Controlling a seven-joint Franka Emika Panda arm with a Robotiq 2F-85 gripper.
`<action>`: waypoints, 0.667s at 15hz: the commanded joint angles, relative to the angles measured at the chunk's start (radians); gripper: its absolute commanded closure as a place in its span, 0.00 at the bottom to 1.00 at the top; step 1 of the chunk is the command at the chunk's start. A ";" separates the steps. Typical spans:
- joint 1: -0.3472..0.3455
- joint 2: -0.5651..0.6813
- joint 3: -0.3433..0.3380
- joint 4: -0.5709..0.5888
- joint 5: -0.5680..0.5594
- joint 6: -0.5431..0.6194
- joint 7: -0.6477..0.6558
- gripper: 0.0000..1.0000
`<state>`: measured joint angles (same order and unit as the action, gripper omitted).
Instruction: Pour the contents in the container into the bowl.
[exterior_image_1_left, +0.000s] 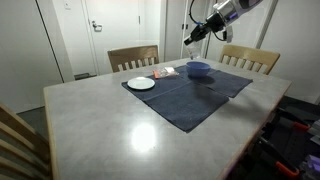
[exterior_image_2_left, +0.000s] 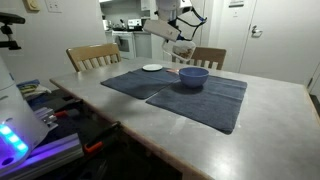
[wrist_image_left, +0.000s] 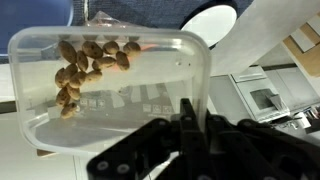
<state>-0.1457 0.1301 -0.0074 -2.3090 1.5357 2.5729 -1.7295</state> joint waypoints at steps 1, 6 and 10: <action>-0.021 -0.072 -0.011 -0.094 0.137 -0.034 -0.202 0.98; -0.002 -0.100 -0.072 -0.154 0.266 -0.097 -0.421 0.98; -0.013 -0.088 -0.116 -0.164 0.333 -0.199 -0.575 0.98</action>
<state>-0.1532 0.0593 -0.0899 -2.4459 1.8140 2.4491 -2.1900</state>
